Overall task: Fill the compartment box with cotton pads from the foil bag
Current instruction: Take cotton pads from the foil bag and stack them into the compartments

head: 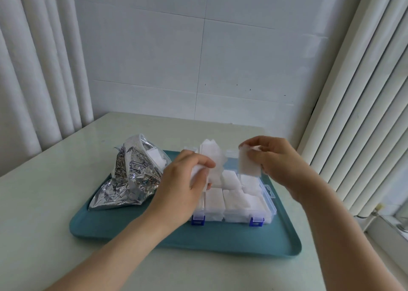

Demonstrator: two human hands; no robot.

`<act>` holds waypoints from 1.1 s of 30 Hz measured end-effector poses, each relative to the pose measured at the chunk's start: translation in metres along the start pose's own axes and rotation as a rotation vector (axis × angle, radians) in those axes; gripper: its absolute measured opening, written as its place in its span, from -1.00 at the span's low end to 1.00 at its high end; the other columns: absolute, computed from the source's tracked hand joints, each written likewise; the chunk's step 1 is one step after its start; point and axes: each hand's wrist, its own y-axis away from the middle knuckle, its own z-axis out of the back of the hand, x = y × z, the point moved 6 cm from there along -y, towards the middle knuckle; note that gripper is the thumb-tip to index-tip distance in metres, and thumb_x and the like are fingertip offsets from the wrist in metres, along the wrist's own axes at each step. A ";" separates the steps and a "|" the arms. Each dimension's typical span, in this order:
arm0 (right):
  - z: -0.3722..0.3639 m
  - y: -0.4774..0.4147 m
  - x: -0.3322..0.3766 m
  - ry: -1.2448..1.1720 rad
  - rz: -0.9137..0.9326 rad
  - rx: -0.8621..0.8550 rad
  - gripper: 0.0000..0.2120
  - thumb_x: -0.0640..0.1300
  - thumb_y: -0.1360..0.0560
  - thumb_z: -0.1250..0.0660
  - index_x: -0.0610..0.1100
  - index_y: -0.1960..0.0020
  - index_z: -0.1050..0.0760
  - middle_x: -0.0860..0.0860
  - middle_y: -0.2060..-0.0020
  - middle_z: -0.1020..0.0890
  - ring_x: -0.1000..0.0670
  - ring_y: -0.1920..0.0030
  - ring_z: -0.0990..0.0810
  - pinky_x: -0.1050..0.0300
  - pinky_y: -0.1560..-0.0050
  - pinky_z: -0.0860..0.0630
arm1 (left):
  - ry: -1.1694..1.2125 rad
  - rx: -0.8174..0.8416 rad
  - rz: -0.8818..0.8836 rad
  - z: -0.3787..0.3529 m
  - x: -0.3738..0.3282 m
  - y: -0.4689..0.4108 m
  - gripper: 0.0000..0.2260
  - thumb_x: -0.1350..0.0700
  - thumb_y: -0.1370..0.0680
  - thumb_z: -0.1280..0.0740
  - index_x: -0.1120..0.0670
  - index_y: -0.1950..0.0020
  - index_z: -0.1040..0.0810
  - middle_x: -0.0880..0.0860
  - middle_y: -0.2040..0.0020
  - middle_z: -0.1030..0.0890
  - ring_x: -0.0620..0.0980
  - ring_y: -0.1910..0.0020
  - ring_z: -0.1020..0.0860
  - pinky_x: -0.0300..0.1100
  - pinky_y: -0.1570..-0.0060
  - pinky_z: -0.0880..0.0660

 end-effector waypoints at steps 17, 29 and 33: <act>0.004 0.012 -0.041 0.486 -0.020 0.202 -0.86 -0.08 -0.46 -0.57 0.08 0.06 -0.64 0.12 0.35 -0.62 0.13 0.35 -0.53 0.24 0.22 -0.44 | -0.151 0.158 -0.137 -0.031 -0.004 0.013 -0.81 0.29 -0.67 -0.34 0.05 -0.18 -0.64 -0.14 -0.10 -0.49 -0.26 0.01 -0.58 -0.34 -0.01 -0.51; -0.002 0.011 -0.040 0.901 0.071 0.069 -0.96 0.05 -0.41 -0.49 0.11 0.17 -0.71 0.12 0.17 -0.61 0.00 0.14 -0.62 0.12 0.24 -0.50 | -0.145 0.171 -0.145 -0.029 -0.002 0.013 -0.80 0.29 -0.66 -0.37 0.02 -0.17 -0.66 -0.15 -0.10 -0.51 -0.21 -0.05 -0.57 -0.41 -0.03 -0.43; -0.007 0.011 -0.048 0.899 0.022 0.109 -0.86 -0.02 -0.39 -0.35 -0.05 0.20 -0.65 0.04 0.26 -0.61 -0.10 0.26 -0.59 0.10 0.33 -0.50 | -0.120 0.161 -0.110 -0.028 -0.001 0.012 -0.80 0.28 -0.66 -0.37 0.00 -0.16 -0.67 -0.18 -0.09 -0.53 -0.22 -0.06 -0.57 -0.46 -0.03 -0.41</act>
